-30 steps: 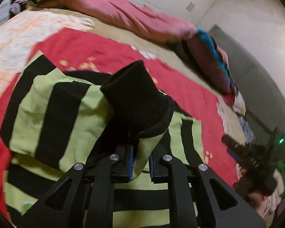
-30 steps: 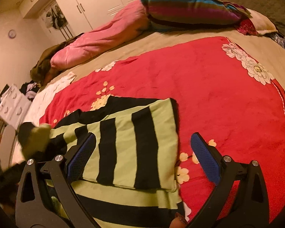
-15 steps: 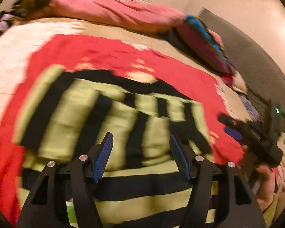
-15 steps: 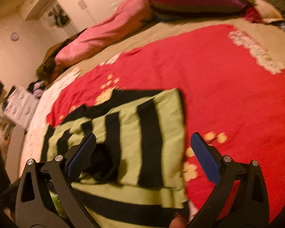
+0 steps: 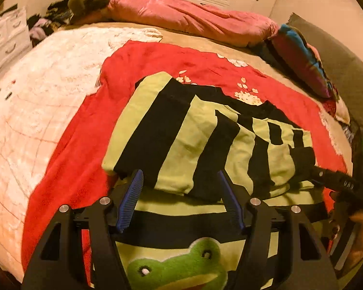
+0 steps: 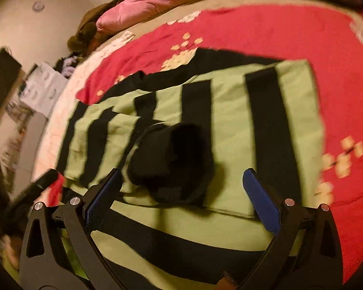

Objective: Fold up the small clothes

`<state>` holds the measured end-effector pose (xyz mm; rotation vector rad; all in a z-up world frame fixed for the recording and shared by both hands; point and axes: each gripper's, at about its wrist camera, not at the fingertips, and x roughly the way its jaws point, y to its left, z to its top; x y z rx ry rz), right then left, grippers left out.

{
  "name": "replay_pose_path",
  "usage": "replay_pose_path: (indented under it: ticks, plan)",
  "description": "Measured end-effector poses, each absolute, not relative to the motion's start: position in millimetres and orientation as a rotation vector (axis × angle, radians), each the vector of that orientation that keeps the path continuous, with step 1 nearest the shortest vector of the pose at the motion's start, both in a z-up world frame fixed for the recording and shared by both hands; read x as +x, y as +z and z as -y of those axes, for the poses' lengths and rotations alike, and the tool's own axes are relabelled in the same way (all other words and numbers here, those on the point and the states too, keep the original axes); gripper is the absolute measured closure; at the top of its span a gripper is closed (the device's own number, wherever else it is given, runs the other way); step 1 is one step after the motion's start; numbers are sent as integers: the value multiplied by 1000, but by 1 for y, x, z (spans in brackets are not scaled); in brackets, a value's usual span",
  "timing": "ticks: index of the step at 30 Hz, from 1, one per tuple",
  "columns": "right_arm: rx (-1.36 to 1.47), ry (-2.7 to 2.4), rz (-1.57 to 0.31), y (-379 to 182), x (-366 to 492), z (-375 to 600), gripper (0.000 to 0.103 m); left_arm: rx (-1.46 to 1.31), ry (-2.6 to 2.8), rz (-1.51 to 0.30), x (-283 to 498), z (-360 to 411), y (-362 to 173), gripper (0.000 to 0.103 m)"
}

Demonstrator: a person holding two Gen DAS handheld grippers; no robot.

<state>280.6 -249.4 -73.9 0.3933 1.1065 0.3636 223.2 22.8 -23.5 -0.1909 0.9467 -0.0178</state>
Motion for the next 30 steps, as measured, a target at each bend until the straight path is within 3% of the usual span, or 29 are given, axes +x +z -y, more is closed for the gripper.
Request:
replay_pose_path:
  ticks: [5,6,7,10,15,24,30]
  plan:
    - [524,365,-1100,-84,284,246,9,-144,-39,-944,223,-13,-24,32]
    - [547,368,-1093,-86,285,246,15,-139,-46,-945,223,-11,-24,32]
    - [569,378,-1082,-87,286,246,32,-133,-51,-945,222,-10,-24,32]
    - [606,406,-1073,-90,289,245,70,-87,-65,-935,221,-1,-22,32]
    - [558,447,-1032,-81,290,244,88,-61,-94,-932,219,6,-20,32]
    - [426,483,-723,3,271,266,90,-72,-86,-936,218,5,-18,32]
    - [329,275,-811,-20,285,295,90,-75,-89,-950,218,7,-23,32]
